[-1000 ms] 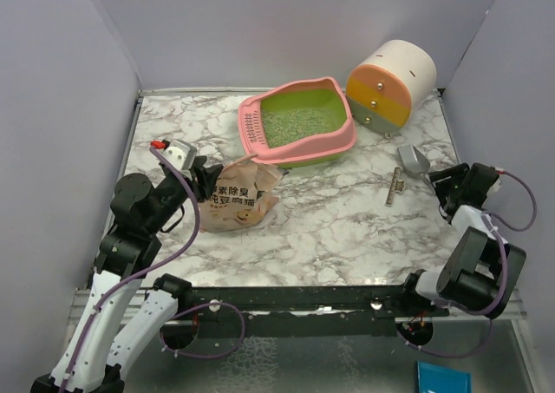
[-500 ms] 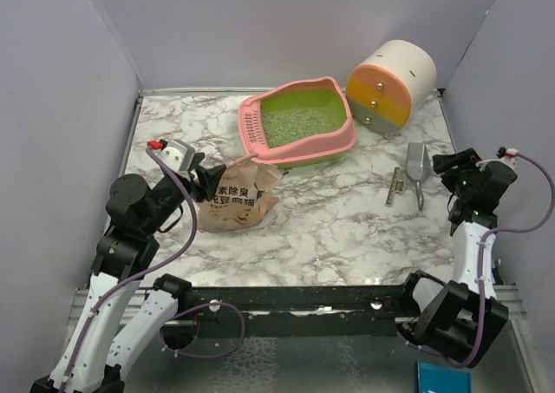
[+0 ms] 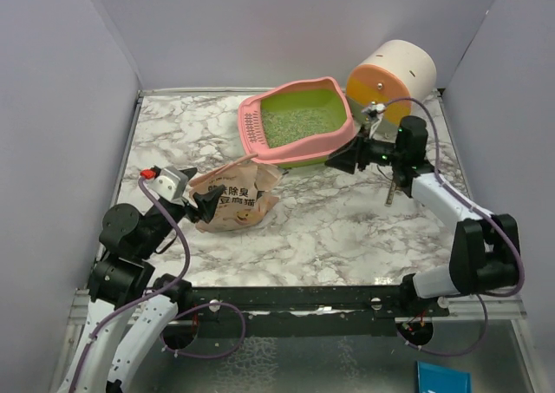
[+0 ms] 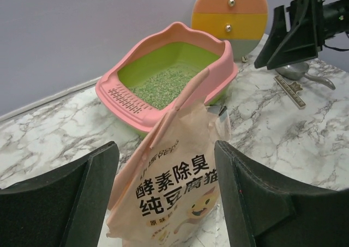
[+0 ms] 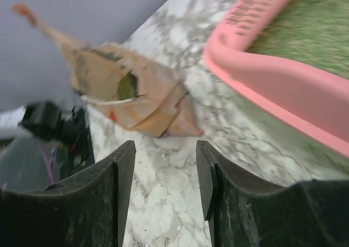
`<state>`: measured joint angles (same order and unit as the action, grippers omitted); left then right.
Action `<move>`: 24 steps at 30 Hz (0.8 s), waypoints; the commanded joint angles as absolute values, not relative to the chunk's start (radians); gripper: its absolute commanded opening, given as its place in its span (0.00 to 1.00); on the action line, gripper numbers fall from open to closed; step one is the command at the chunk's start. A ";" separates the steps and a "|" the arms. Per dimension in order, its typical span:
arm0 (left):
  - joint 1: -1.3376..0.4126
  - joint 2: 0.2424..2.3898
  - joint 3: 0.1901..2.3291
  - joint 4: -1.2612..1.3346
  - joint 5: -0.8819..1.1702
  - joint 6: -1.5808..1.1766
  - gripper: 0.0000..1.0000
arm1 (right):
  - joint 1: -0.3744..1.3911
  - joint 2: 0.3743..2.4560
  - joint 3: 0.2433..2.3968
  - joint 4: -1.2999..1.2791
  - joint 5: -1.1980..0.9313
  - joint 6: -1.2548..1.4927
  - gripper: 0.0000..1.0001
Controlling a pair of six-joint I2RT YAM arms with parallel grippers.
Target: Fill the litter box with clean litter
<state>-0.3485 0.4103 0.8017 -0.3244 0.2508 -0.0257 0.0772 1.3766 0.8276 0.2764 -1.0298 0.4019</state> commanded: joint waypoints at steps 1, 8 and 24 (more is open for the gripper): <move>-0.350 0.354 0.758 -0.300 0.253 -0.022 0.76 | 0.219 1.494 0.949 0.249 -1.246 0.200 0.49; -0.349 0.355 0.715 -0.243 0.246 0.028 0.85 | 0.309 1.712 1.079 0.336 -1.405 0.158 0.50; -0.349 0.649 0.872 -0.351 0.321 0.240 0.88 | 0.492 1.878 1.220 0.100 -1.455 -0.146 0.50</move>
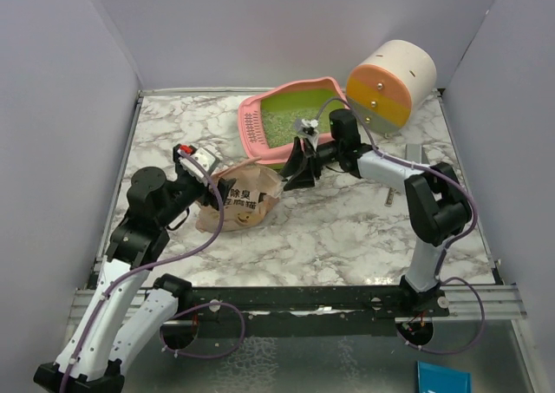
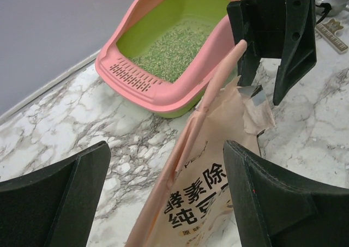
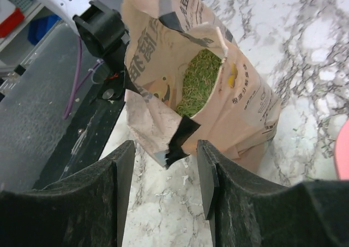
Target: Fill the litter box with clean litter
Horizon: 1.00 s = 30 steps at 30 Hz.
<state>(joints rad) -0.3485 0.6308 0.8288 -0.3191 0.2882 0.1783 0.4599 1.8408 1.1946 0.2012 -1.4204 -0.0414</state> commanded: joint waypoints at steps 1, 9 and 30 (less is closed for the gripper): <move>-0.349 0.657 0.872 -0.355 0.323 0.244 0.88 | 0.501 1.882 1.222 0.070 -1.446 -0.180 0.50; -0.350 0.674 0.887 -0.369 0.357 0.260 0.88 | 0.511 1.884 1.186 0.105 -1.407 -0.197 0.50; -0.349 0.707 0.944 -0.369 0.368 0.282 0.00 | 0.511 1.736 1.118 0.186 -1.322 -0.090 0.62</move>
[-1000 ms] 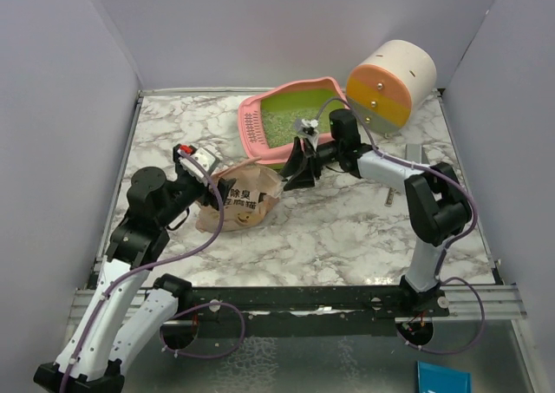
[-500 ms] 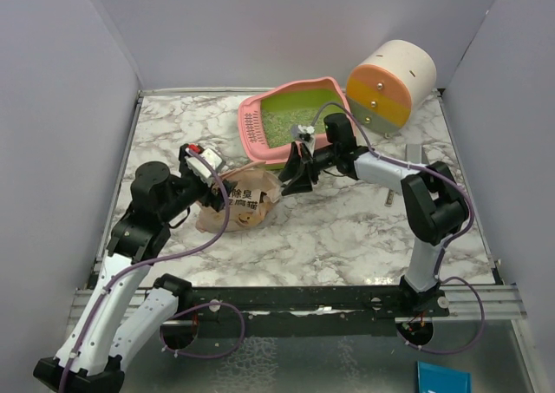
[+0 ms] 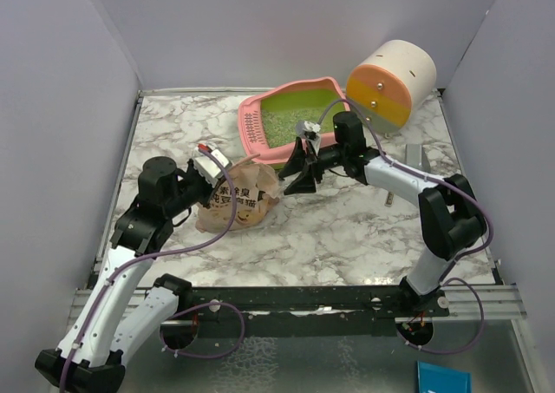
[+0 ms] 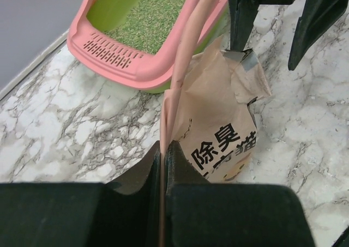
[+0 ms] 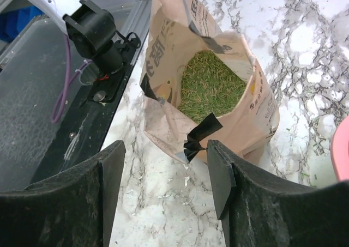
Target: Fill the litter box with clean litter
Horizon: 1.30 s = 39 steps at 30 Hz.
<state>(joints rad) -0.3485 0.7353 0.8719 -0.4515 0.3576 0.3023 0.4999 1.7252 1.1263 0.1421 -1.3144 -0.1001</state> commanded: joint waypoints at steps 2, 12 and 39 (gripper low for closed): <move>-0.349 0.694 0.958 -0.334 0.332 0.273 0.00 | 0.511 1.741 1.112 0.238 -1.313 -0.063 0.63; -0.349 0.614 0.951 -0.312 0.196 0.259 0.00 | 0.511 1.860 1.198 0.282 -1.268 -0.061 0.64; -0.349 0.571 0.907 -0.279 0.213 0.187 0.00 | 0.531 2.138 1.181 1.551 -1.336 0.875 0.02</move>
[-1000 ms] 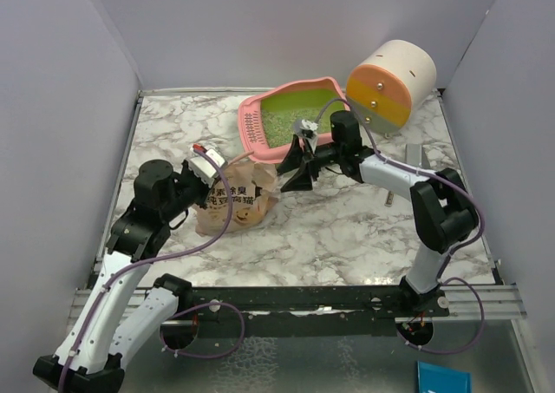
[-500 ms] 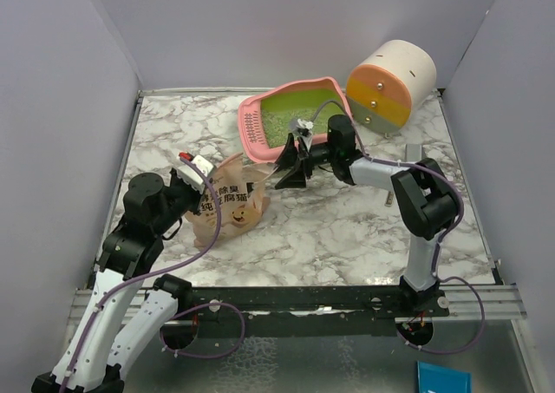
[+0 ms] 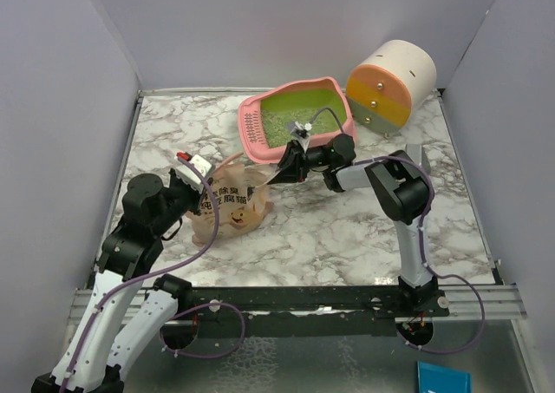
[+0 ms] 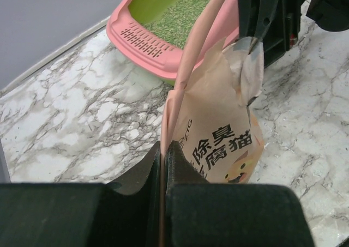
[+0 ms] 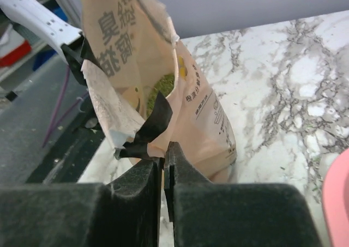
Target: Fill the litter box with clean litter
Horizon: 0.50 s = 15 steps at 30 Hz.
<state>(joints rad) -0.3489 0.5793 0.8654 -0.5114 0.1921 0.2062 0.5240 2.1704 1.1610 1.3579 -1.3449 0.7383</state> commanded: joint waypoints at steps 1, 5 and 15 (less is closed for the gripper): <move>-0.349 0.581 0.907 -0.275 0.217 0.187 0.00 | 0.531 2.120 1.175 1.531 -1.344 0.878 0.01; -0.349 0.652 0.924 -0.261 0.234 0.211 0.00 | 0.482 1.956 1.104 1.205 -1.302 0.741 0.01; -0.348 0.904 0.989 -0.060 0.341 0.253 0.00 | 0.376 1.447 0.897 0.365 -1.005 0.249 0.01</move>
